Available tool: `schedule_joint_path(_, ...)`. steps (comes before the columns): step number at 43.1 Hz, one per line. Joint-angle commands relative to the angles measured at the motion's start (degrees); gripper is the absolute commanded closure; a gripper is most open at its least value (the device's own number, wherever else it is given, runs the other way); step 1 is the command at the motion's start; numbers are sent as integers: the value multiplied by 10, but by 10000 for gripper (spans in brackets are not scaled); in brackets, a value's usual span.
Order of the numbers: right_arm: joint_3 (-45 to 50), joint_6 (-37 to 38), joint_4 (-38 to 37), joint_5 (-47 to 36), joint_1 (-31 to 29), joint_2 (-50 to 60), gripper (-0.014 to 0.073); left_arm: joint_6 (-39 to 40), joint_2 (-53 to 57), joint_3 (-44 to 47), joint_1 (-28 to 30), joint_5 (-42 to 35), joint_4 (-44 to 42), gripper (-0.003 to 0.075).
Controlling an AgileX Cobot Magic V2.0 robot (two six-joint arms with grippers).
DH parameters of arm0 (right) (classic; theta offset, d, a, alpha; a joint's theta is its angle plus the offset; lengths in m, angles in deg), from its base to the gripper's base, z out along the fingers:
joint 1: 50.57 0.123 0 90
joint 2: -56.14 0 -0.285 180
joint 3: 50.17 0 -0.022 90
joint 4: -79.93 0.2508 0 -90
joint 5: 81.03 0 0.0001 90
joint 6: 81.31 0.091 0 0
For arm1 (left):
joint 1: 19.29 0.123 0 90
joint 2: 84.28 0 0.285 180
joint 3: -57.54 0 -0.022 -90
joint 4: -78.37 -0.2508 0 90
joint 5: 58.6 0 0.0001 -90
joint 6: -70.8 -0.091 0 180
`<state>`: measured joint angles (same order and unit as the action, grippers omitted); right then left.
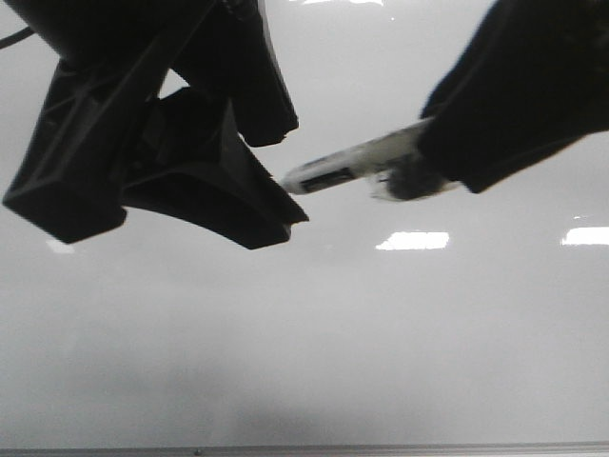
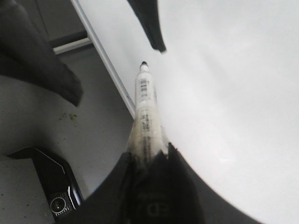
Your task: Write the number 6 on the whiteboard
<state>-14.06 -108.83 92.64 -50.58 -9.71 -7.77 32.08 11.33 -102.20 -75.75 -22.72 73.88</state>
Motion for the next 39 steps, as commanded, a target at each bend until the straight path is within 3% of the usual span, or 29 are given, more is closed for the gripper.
schedule_joint_path(1, 13, -1, 2, -28, -41, 52, 656, 8, 21, -19, -3, -32, 6, 218)
schedule_joint_path(6, 34, -1, 2, -29, -87, 97, 656, 8, 21, -19, -3, -32, 6, 325)
schedule_joint_path(15, 35, -1, 2, -28, -111, 131, 656, 8, 21, -19, -2, -25, 15, 741)
schedule_joint_path(25, 35, -1, 2, -42, -111, 131, 656, 10, 51, 9, 30, -53, 114, 741)
schedule_joint_path(30, 35, -1, 2, -83, -111, 126, 656, 10, 108, 72, 67, -103, 175, 741)
schedule_joint_path(39, 31, -1, 10, -173, -113, 64, 656, 10, 275, 211, 72, -202, 241, 741)
